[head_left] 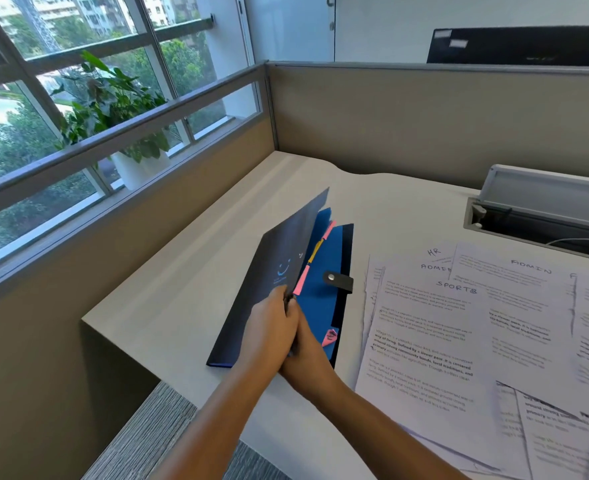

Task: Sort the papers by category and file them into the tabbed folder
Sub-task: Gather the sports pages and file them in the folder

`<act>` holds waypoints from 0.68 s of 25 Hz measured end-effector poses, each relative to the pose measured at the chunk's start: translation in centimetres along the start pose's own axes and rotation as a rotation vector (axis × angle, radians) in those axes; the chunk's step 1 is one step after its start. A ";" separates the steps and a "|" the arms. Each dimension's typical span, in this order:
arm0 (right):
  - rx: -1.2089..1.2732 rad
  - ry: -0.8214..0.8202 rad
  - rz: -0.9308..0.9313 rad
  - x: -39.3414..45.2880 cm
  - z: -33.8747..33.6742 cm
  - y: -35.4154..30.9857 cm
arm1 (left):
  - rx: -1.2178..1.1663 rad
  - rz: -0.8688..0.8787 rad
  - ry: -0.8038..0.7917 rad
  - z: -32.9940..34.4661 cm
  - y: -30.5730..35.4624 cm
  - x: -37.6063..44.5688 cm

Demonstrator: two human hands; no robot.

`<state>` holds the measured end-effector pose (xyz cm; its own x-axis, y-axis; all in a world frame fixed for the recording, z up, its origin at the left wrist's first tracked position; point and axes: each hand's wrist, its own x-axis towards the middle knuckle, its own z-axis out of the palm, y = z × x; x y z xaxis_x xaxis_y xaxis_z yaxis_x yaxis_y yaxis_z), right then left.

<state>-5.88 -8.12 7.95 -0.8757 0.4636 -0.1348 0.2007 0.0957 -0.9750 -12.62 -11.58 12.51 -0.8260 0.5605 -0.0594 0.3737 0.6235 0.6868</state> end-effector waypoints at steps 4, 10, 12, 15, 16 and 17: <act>-0.034 0.001 0.045 0.0 -1.0 1.1 | 0.058 -0.055 -0.078 1.0 0.4 0.3; -0.060 -0.089 0.126 -1.2 -2.3 1.5 | 0.418 -0.043 -0.158 1.9 1.4 1.7; -0.077 -0.098 0.121 -1.7 -3.4 1.6 | 0.464 -0.022 -0.160 2.3 1.8 1.8; -0.069 0.003 0.188 -2.9 -7.6 2.6 | 0.415 -0.016 -0.189 3.4 1.6 1.4; -0.040 0.101 0.247 -3.5 -9.7 3.3 | 0.402 -0.014 -0.198 3.6 1.3 1.3; -0.030 0.223 0.315 -4.2 -11.9 4.1 | 0.411 -0.009 -0.200 3.7 1.0 1.2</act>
<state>3.89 0.79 6.61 -0.6529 0.6542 -0.3817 0.4604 -0.0573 -0.8858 -11.65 -8.26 10.43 -0.7475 0.6231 -0.2303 0.5368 0.7708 0.3431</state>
